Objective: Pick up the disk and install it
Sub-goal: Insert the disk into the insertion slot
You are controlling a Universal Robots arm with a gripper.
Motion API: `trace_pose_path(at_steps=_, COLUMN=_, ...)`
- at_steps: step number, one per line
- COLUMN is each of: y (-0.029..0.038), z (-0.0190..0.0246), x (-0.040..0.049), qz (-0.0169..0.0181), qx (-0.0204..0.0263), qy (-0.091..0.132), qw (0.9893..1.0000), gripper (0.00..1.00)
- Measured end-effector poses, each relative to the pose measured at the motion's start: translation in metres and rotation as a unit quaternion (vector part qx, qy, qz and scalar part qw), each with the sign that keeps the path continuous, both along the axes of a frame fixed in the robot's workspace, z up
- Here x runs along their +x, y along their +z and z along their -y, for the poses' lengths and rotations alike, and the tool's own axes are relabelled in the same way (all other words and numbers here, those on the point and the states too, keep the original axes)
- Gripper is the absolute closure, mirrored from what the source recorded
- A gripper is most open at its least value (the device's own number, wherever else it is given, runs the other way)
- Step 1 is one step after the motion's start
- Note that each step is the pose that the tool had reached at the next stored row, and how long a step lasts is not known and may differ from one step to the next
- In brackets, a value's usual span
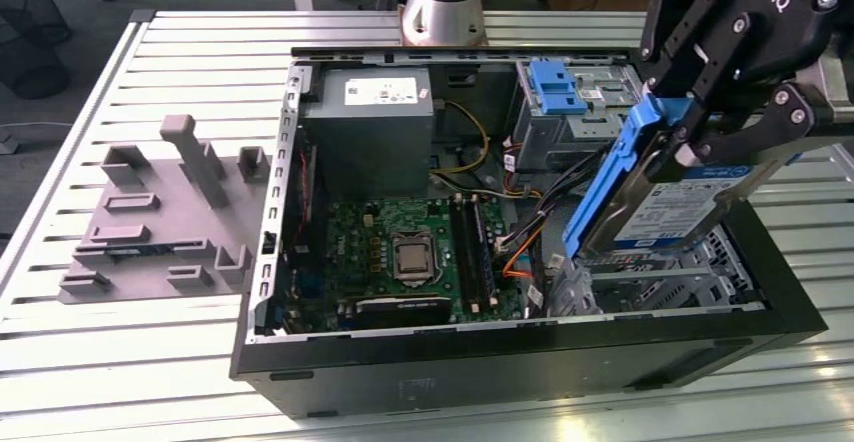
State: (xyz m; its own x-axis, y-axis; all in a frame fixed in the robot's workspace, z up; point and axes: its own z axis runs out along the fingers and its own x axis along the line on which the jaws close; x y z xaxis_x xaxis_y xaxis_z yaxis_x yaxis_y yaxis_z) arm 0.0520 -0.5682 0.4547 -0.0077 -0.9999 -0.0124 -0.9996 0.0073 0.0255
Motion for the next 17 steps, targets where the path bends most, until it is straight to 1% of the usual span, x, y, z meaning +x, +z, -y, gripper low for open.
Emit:
trace_pose_path(at_steps=2, y=-0.0023, z=0.0, x=0.0028, qz=0.0, qx=0.0, qy=-0.002, qw=1.0, gripper=0.64)
trace_pose_path(at_steps=3, y=-0.005, z=0.0, x=0.0091, qz=0.0, qx=0.0, qy=-0.003, qw=1.0, gripper=0.64)
trace_pose_path(at_steps=11, y=-0.0101, z=0.0, x=0.0168, qz=0.0, qx=0.0, qy=-0.005, qw=1.0, gripper=0.64)
trace_pose_path(at_steps=17, y=-0.0137, z=0.0, x=0.0204, qz=0.0, qx=0.0, qy=-0.007, qw=1.0, gripper=0.64)
